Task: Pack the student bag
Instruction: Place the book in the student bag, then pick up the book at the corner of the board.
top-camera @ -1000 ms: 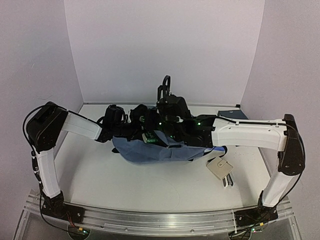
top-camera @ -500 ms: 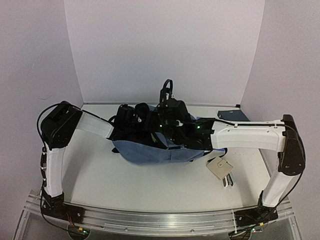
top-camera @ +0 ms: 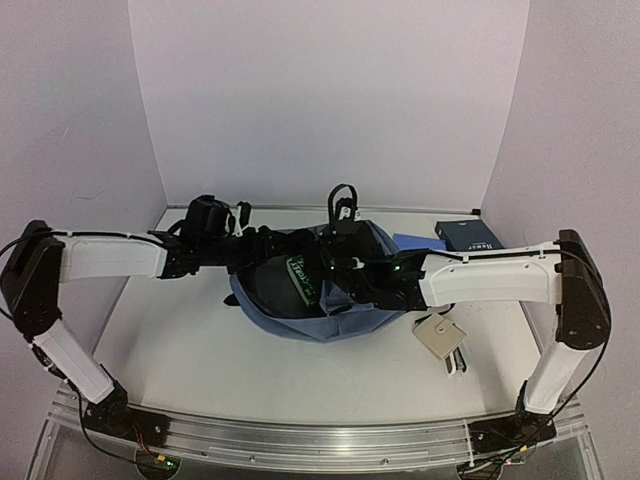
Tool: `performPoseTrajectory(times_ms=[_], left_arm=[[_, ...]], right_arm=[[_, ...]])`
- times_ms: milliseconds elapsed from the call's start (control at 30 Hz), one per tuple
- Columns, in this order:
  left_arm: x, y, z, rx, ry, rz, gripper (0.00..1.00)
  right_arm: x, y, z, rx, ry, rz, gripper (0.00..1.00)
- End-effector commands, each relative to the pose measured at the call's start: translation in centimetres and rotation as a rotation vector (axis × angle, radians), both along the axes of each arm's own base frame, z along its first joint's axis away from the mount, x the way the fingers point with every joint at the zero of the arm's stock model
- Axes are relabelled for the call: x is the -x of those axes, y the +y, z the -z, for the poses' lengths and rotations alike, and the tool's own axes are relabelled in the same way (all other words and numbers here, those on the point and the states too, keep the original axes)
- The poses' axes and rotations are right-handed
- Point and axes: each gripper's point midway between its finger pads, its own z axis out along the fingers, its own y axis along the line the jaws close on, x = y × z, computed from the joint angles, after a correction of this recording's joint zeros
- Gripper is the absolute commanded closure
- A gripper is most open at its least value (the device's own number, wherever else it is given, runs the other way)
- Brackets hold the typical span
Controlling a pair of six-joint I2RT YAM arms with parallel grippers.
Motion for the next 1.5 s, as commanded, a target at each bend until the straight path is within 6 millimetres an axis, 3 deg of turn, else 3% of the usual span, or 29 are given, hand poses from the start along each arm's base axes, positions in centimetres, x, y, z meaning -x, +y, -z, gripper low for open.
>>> performPoseTrajectory(times_ms=[0,67,200,300,400,533,767,1033,1267,1467], left_arm=[[2.5,4.8,-0.2,-0.115,0.005,-0.107,0.2],[3.4,6.9,-0.9,-0.138,0.006,-0.161,0.17],[4.4,10.4,-3.1,-0.136,-0.004,-0.24,0.12],[4.6,12.2,-4.8,-0.109,-0.012,-0.274,0.09],[4.6,13.5,-6.4,-0.059,-0.013,-0.278,0.08],[4.5,13.8,-7.3,-0.055,-0.017,-0.265,0.07],[4.0,12.6,-6.9,-0.035,0.015,-0.223,0.06],[4.1,12.4,-6.5,-0.015,0.029,-0.218,0.05],[4.8,13.1,-7.2,-0.026,0.006,-0.226,0.05],[5.2,13.5,-7.3,-0.027,0.003,-0.233,0.05]], right_arm=[[0.7,0.7,0.0,-0.017,0.028,-0.087,0.96],[1.5,1.5,-0.1,-0.008,0.035,-0.16,0.79],[2.7,1.2,-1.8,-0.012,0.024,-0.23,0.25],[3.3,-0.4,-3.7,-0.007,-0.005,-0.226,0.03],[3.1,-3.1,-5.1,0.044,-0.023,-0.161,0.02],[0.5,-8.6,-4.6,0.078,0.035,-0.001,0.02],[-4.6,-20.0,0.8,-0.006,0.201,0.257,0.02],[-7.3,-30.8,7.4,-0.223,0.31,0.477,0.12],[-8.2,-37.7,10.8,-0.329,0.33,0.619,0.2],[-8.4,-41.9,13.5,-0.404,0.358,0.701,0.28]])
